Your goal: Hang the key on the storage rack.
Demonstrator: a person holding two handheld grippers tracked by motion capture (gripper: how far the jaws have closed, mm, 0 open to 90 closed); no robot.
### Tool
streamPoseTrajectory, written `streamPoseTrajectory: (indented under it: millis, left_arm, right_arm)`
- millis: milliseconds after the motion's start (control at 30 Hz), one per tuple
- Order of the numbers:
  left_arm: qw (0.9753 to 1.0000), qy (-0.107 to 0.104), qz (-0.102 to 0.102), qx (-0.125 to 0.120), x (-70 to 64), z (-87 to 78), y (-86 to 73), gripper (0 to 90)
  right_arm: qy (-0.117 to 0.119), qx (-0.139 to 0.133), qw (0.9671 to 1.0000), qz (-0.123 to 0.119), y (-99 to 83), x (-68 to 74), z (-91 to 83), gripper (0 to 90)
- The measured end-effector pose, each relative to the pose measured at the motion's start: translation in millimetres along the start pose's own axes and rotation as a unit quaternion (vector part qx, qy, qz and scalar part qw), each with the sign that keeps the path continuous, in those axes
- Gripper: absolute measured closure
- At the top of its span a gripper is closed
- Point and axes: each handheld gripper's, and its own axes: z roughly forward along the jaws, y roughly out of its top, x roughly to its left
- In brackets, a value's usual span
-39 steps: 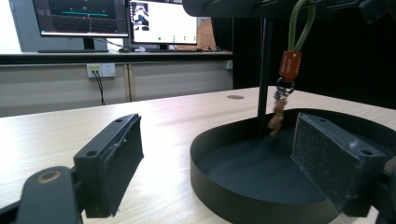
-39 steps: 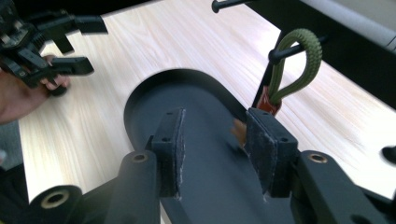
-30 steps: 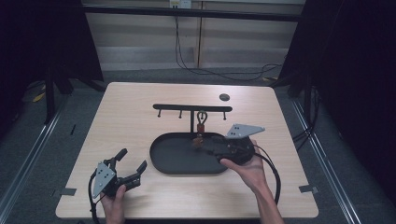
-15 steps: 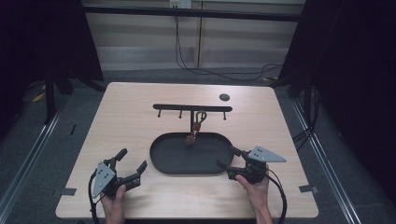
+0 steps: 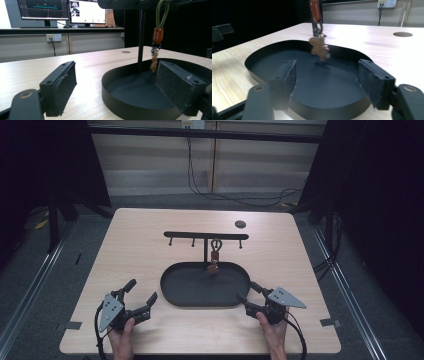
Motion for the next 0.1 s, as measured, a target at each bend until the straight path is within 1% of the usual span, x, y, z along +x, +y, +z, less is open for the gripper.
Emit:
streamPoseTrajectory:
  millis: [67,100]
  left_arm:
    - [1.0,0.0,-0.003,-0.002,-0.5,0.3,-0.1,16.1]
    - [1.0,0.0,-0.001,-0.001,-0.2,0.2,0.0,16.1]
  right_arm:
    - [-0.001,-0.002,1.0,-0.001,-0.2,0.4,-0.2,32.1]
    - [0.002,-0.002,1.0,0.001,-0.2,0.1,-0.6,32.1]
